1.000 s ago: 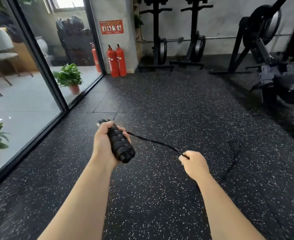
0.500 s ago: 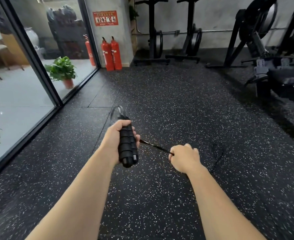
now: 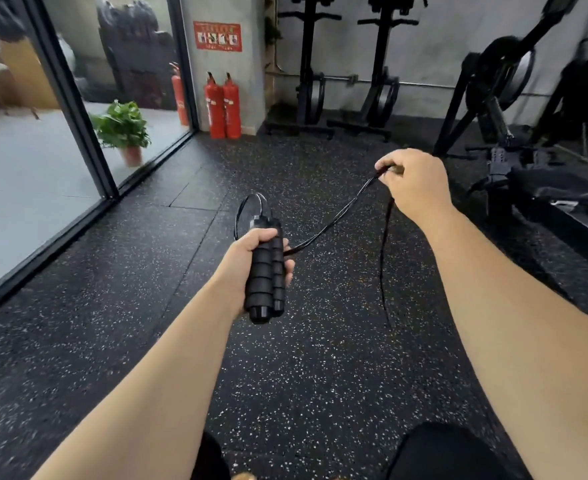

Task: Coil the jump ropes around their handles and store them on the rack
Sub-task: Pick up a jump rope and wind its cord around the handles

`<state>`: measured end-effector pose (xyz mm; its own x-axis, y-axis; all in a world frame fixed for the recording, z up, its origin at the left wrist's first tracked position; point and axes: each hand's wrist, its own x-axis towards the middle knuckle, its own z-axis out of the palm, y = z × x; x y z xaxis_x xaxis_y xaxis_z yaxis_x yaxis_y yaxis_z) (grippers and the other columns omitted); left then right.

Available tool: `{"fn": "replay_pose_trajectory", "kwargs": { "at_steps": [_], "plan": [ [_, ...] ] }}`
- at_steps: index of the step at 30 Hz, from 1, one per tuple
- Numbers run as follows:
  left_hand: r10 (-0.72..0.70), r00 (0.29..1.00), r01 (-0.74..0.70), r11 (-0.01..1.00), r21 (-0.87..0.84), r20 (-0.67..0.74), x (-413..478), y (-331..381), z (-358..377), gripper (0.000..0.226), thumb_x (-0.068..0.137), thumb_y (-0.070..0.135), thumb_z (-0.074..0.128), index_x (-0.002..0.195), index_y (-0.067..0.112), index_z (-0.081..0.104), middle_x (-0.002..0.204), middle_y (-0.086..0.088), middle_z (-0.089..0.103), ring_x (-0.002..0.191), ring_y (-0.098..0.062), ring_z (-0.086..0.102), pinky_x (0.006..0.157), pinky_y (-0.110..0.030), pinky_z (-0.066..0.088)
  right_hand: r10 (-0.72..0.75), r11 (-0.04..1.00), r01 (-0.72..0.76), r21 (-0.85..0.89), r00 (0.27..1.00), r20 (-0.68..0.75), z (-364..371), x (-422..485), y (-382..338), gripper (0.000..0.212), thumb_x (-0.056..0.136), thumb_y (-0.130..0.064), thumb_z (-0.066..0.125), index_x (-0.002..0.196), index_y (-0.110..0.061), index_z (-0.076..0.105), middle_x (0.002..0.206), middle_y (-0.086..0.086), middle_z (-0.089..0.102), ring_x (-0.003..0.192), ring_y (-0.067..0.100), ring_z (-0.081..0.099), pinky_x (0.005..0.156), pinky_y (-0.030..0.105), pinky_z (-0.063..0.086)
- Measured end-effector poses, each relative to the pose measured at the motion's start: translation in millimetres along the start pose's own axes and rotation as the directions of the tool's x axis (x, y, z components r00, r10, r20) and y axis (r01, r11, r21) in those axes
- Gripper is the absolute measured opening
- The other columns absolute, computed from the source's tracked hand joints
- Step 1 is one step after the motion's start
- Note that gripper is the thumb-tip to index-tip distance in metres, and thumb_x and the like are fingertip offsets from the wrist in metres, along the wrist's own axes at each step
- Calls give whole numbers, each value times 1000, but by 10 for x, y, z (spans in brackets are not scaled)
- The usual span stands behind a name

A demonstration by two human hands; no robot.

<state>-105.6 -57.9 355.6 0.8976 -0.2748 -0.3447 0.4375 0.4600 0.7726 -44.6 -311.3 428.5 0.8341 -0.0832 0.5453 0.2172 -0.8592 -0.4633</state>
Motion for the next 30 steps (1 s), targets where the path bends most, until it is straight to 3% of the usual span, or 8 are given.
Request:
{"fn": "replay_pose_trajectory", "kwargs": {
  "at_steps": [7, 10, 14, 17, 20, 23, 26, 30],
  "plan": [
    [-50, 999, 50, 999, 9, -15, -23, -82, 91, 31, 89, 29, 61, 109, 7, 55, 86, -12, 67, 65, -23, 65, 61, -32, 57, -25, 999, 26, -43, 1000, 4, -112, -82, -50, 24, 88, -5, 54, 100, -16, 72, 103, 5, 68, 88, 24, 63, 80, 37, 51],
    [-162, 987, 160, 970, 183, -4, -25, -89, 45, 34, 88, 33, 62, 109, 8, 53, 97, -20, 70, 69, -27, 68, 59, -31, 57, -7, 986, 15, -164, 999, 47, -85, -113, 13, 24, 91, -8, 54, 104, -16, 71, 107, 5, 68, 92, 25, 61, 78, 33, 48],
    [-212, 976, 212, 906, 366, -40, -5, -46, -26, 33, 87, 34, 63, 105, 7, 56, 83, -14, 68, 62, -24, 65, 57, -31, 55, 133, 916, -53, -398, 975, 176, 77, -191, 249, 31, 89, -1, 51, 105, -21, 70, 114, 6, 65, 97, 28, 59, 77, 35, 50],
    [-212, 977, 206, 898, 389, -29, 42, 4, -95, 27, 87, 30, 63, 100, 7, 57, 76, -9, 65, 58, -21, 61, 55, -29, 54, 254, 842, -67, -536, 925, 284, 251, -331, 449, 32, 88, -2, 53, 108, -22, 68, 115, 6, 64, 98, 27, 61, 73, 31, 47],
    [-220, 975, 214, 880, 423, -36, 106, 44, -167, 27, 85, 28, 65, 99, 7, 58, 76, -9, 65, 58, -20, 60, 55, -29, 53, 400, 726, -20, -688, 825, 399, 400, -497, 609, 34, 91, -8, 54, 124, -18, 57, 123, 7, 60, 106, 28, 61, 80, 35, 48],
    [-245, 969, 229, 859, 457, -26, 159, 68, -187, 29, 83, 29, 67, 101, 8, 59, 79, -9, 65, 59, -20, 60, 56, -29, 53, 511, 639, 2, -769, 746, 426, 517, -621, 640, 33, 91, -8, 52, 123, -17, 54, 123, 5, 60, 110, 26, 60, 75, 34, 42],
    [-299, 954, 263, 809, 525, -18, 193, 40, -171, 27, 86, 28, 64, 103, 8, 59, 77, -8, 65, 59, -19, 59, 56, -28, 52, 484, 731, -107, -673, 778, 401, 679, -647, 541, 30, 90, -7, 49, 118, -17, 57, 118, 6, 63, 102, 27, 61, 72, 31, 41],
    [-398, 917, 324, 708, 628, -25, 206, -55, -115, 27, 89, 29, 62, 105, 8, 58, 76, -5, 65, 58, -17, 59, 55, -26, 51, 351, 931, -280, -233, 860, 371, 870, -716, 326, 34, 99, -15, 40, 124, -22, 61, 125, 2, 63, 107, 24, 59, 82, 33, 48]
  ]
}}
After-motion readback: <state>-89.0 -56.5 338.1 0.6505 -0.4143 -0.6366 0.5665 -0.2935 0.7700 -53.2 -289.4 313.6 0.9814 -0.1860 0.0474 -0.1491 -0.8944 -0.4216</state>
